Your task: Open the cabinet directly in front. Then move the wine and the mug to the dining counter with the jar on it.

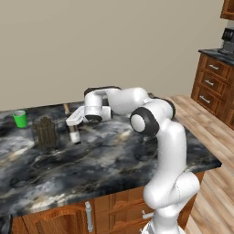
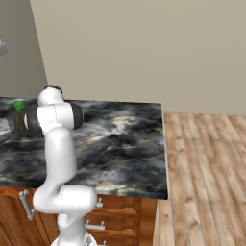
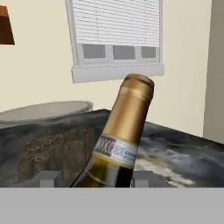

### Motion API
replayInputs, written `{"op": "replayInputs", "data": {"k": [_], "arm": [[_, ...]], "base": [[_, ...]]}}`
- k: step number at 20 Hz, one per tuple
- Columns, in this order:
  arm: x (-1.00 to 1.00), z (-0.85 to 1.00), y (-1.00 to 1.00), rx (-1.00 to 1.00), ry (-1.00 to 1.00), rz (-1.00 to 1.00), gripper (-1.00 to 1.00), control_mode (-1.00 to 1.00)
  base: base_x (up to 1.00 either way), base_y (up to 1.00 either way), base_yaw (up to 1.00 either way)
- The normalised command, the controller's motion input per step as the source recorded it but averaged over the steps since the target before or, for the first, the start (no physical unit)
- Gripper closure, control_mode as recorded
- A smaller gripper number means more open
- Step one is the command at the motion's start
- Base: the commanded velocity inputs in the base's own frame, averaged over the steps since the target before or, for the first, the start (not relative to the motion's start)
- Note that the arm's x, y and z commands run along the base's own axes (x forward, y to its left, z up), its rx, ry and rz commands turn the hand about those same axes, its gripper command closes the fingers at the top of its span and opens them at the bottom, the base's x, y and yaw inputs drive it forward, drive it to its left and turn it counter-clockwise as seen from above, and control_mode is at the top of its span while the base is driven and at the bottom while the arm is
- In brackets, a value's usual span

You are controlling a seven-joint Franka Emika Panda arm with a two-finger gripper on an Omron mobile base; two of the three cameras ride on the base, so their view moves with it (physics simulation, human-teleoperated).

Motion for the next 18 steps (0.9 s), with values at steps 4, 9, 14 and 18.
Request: {"op": "replayInputs", "data": {"k": [4, 9, 14, 18], "arm": [[-0.19, -0.04, 0.0, -0.01, -0.15, 0.06, 1.0, -1.0], [-0.11, -0.01, 0.0, 0.0, -0.13, 0.0, 1.0, -1.0], [-0.31, 0.0, 0.0, 0.0, -0.29, 0.03, 1.0, -1.0], [-0.05, -0.01, 0.0, 0.0, -0.1, 0.01, 1.0, -1.0]], "base": [[0.0, 0.0, 0.0], [0.0, 0.0, 0.0], [0.0, 0.0, 0.0], [0.0, 0.0, 0.0]]}}
